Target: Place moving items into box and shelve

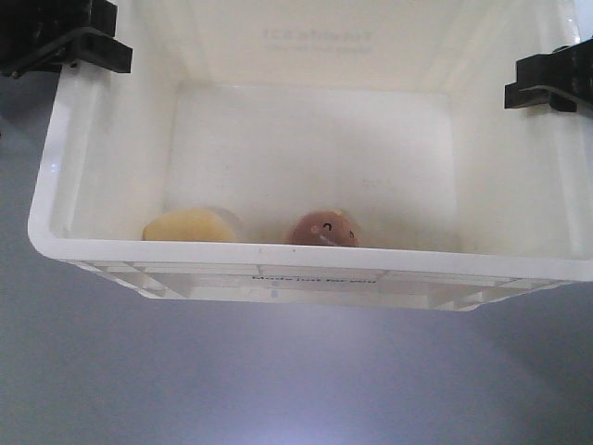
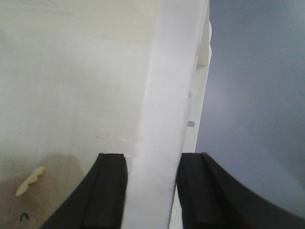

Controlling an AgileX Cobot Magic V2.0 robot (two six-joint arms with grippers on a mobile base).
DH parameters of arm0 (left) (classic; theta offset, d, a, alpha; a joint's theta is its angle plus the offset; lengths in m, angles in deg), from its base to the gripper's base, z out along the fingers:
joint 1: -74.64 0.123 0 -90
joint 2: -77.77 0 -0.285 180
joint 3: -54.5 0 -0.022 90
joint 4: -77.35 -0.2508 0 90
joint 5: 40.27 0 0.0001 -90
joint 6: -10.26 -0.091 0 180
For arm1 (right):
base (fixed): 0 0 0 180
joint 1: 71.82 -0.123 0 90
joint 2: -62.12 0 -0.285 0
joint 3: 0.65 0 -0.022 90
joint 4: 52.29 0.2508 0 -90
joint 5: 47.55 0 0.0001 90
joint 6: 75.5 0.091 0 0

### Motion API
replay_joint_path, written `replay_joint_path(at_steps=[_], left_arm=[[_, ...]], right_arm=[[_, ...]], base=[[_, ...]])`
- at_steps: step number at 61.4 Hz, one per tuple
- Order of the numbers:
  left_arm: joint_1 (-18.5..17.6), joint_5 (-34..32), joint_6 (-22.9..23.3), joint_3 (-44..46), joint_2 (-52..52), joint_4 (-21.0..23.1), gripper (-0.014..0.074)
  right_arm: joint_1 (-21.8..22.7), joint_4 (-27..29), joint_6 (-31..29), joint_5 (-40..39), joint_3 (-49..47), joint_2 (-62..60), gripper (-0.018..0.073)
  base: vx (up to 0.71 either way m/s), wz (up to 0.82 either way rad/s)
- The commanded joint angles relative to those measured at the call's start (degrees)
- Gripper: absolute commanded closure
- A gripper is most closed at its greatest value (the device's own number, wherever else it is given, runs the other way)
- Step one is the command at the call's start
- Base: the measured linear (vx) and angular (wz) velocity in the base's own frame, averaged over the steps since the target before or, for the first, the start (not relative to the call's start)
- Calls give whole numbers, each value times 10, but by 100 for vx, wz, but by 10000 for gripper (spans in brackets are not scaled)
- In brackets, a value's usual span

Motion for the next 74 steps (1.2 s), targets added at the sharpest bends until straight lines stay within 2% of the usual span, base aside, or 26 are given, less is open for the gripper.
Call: replay_joint_path(at_steps=[1, 74], left_arm=[[-9, -64, -9, 24, -28, 82, 603], [-9, -64, -9, 24, -28, 82, 603]], right_arm=[[-3, 62, -10, -66, -23, -22, 565], [-3, 62, -10, -66, -23, -22, 565]], base=[[-3, 57], [1, 59]])
